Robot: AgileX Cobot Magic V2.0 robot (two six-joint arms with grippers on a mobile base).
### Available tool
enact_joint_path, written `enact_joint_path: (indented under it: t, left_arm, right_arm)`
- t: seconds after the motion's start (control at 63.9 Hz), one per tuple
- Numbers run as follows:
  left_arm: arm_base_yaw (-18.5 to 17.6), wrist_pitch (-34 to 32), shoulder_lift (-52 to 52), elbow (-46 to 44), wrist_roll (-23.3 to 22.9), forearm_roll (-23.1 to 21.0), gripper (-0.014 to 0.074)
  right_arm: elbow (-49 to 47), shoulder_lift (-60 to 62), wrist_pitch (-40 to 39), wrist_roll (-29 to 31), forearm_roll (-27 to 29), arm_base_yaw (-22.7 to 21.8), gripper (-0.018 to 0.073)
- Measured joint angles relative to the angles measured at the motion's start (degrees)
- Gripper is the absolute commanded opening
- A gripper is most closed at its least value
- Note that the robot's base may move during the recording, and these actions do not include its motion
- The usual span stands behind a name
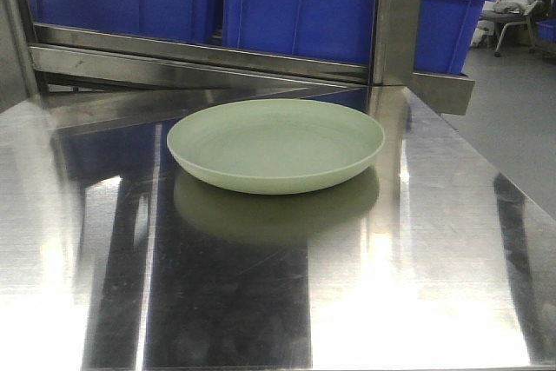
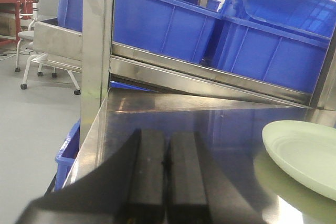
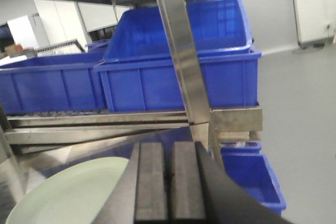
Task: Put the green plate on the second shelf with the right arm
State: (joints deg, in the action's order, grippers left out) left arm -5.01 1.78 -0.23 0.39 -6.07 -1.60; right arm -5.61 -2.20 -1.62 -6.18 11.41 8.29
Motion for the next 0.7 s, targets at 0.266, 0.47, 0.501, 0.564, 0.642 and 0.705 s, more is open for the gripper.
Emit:
enact_joint_path:
  t: [0.266, 0.47, 0.501, 0.564, 0.642, 0.705]
  left_arm:
    - [0.0, 0.0, 0.0, 0.0, 0.0, 0.0, 0.013]
    - [0.0, 0.0, 0.0, 0.0, 0.0, 0.0, 0.013]
    - [0.0, 0.0, 0.0, 0.0, 0.0, 0.0, 0.013]
    - [0.0, 0.0, 0.0, 0.0, 0.0, 0.0, 0.013]
    - [0.0, 0.0, 0.0, 0.0, 0.0, 0.0, 0.013]
    - [0.0, 0.0, 0.0, 0.0, 0.0, 0.0, 0.013]
  right_arm:
    - [-21.27, -21.55, 6.8, -0.21, 0.0, 0.0, 0.0057]
    - [-39.08, -47.41, 17.59, -0.35, 1.24, 0.0, 0.006]
    - [-41.77, -51.72, 21.24, -0.35, 1.82, 0.0, 0.006]
    - [-48.22, -59.38, 27.46, 0.22, 2.56, 0.0, 0.006]
    - [-55.13, -68.32, 33.69, 2.36, 3.22, 0.0, 0.0106]
    - [-60.81, -76.34, 38.6, 4.96, 4.64, 0.0, 0.0198]
